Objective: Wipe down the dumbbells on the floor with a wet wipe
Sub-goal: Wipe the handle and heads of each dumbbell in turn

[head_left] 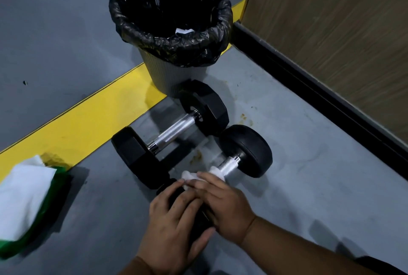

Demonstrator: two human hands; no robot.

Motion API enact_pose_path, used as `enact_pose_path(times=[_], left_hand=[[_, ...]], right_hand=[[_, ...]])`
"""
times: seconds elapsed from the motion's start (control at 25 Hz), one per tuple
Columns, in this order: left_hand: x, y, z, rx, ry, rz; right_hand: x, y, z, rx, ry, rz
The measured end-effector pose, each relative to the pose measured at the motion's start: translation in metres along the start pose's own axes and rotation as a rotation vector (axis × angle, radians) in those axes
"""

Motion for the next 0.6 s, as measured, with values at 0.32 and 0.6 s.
enact_pose_path(times=[0.32, 0.6], left_hand=[[-0.002, -0.002, 0.001, 0.010, -0.012, -0.003], [-0.001, 0.000, 0.001, 0.023, 0.012, 0.007]], right_hand=[[-0.001, -0.005, 0.000, -0.033, -0.116, -0.121], [-0.002, -0.048, 0.021, -0.114, -0.223, -0.221]])
Point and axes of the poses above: each hand's wrist, its own x-axis towards the middle knuckle, its own z-axis out of the back of the hand, y = z × x, the point moved 5 cm from there along x, towards the middle knuckle, and after that the axes turned 10 degrees about z, right-handed, at the moved point
